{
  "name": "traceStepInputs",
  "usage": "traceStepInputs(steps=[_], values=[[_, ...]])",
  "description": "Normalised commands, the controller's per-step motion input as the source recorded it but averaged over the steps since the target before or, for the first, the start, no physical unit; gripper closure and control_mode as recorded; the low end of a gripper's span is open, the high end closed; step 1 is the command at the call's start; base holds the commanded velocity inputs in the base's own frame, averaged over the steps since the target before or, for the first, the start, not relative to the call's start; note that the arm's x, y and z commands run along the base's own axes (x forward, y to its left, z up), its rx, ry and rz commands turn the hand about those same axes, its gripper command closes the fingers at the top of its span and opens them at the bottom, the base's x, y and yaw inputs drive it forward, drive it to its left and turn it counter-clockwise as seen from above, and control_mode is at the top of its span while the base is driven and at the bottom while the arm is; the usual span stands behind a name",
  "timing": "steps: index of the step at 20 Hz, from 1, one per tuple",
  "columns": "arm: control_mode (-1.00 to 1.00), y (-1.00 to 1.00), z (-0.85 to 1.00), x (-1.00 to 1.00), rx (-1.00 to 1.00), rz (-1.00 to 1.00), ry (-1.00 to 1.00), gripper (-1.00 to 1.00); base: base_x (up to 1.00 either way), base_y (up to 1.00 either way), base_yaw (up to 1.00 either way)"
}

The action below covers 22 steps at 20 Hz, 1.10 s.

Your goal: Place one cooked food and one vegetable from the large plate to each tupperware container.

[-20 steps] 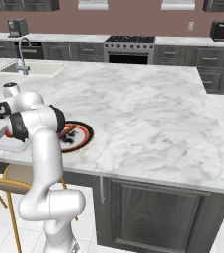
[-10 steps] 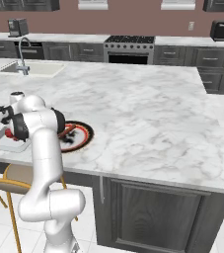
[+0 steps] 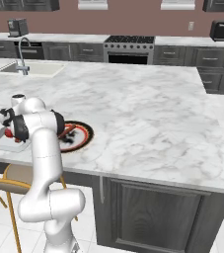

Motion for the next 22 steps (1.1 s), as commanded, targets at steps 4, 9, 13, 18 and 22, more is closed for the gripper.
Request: traceStepInputs(steps=[4,9,13,18,22], values=[[-1.0,0.18,-0.3,0.06,0.0,0.0,0.0,-1.0,0.0,0.0,0.0],[-1.0,0.03,-0.07,-0.05,0.0,0.0,0.0,-1.0,0.0,0.0,0.0],[-1.0,-0.23,0.44,-0.51,0.0,-0.04,-0.01,-1.0,0.0,0.0,0.0],[-1.0,-0.31,0.92,-0.51,0.0,-0.06,-0.04,-1.0,0.0,0.0,0.0],[-1.0,-0.79,0.53,-0.33,0.0,-0.08,0.0,-1.0,0.0,0.0,0.0]])
